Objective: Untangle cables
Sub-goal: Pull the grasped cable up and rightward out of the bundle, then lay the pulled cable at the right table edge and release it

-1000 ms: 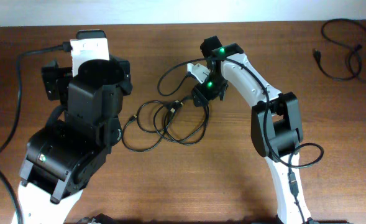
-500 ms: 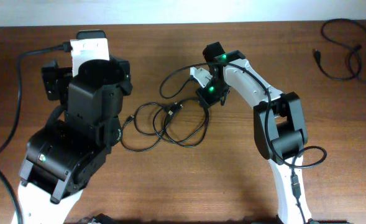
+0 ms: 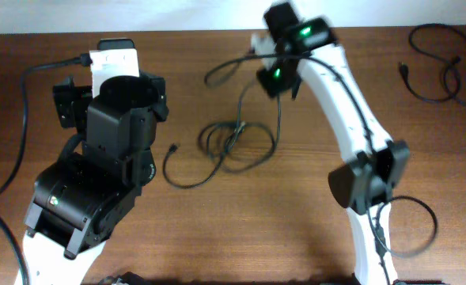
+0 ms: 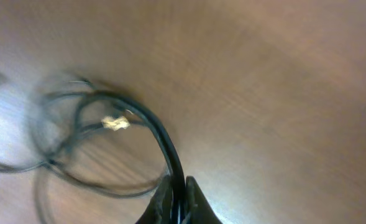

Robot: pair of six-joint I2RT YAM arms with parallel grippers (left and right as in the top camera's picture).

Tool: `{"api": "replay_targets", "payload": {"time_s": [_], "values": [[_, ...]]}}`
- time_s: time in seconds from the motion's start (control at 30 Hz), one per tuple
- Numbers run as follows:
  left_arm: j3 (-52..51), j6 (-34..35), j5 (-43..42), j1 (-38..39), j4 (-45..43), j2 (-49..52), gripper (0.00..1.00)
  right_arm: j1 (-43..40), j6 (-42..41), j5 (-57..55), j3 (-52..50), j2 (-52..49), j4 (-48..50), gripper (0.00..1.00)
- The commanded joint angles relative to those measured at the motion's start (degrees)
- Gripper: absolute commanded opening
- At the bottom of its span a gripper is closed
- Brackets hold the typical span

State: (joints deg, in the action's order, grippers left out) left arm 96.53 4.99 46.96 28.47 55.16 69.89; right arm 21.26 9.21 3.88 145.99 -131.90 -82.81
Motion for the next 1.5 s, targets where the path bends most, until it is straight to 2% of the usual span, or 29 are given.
{"api": "replay_targets", "payload": {"time_s": [0.0, 0.13, 0.27, 0.37, 0.5, 0.73, 1.0, 1.13, 1.27, 1.37, 1.47], "values": [[0.4, -0.7, -0.7, -0.3, 0.1, -0.1, 0.99, 0.1, -6.2, -2.2, 16.8, 4.6, -4.0, 0.04], [0.4, -0.7, -0.9, -0.3, 0.1, -0.1, 0.99, 0.1, -7.2, -2.0, 32.2, 4.8, -6.2, 0.04], [0.4, -0.7, -0.9, -0.3, 0.1, -0.1, 0.99, -0.4, -8.8, -8.6, 33.7, 9.6, -3.0, 0.04], [0.4, -0.7, -0.9, -0.3, 0.3, -0.1, 0.99, -2.6, -13.0, -19.3, 33.7, 11.1, -2.0, 0.04], [0.4, -0.7, -0.9, -0.3, 0.3, -0.1, 0.99, -8.6, -20.7, -25.0, 33.6, 10.7, -3.9, 0.04], [0.4, -0.7, -0.9, -0.3, 0.5, -0.1, 0.99, -23.9, -42.8, -27.1, 33.5, 10.4, -10.0, 0.04], [0.4, -0.7, -0.9, -0.3, 0.7, -0.1, 0.99, -39.9, -49.2, -27.9, 33.1, 9.0, -14.5, 0.04], [0.4, -0.7, -0.8, -0.3, 0.7, -0.1, 0.99, -47.0, -54.9, -30.4, 30.0, 8.6, -14.5, 0.04], [0.4, -0.7, -0.8, -0.3, 0.7, -0.1, 0.99, -52.9, -64.5, -31.4, 23.7, 8.6, -14.5, 0.04], [0.4, -0.7, -0.8, -0.3, 0.7, -0.1, 0.99, -56.5, -74.5, -32.3, 17.3, 8.6, -14.5, 0.04], [0.4, -0.7, -0.8, -0.3, 0.7, -0.1, 0.99, -58.8, -88.3, -34.3, 9.8, 8.6, -14.2, 0.04]]}}
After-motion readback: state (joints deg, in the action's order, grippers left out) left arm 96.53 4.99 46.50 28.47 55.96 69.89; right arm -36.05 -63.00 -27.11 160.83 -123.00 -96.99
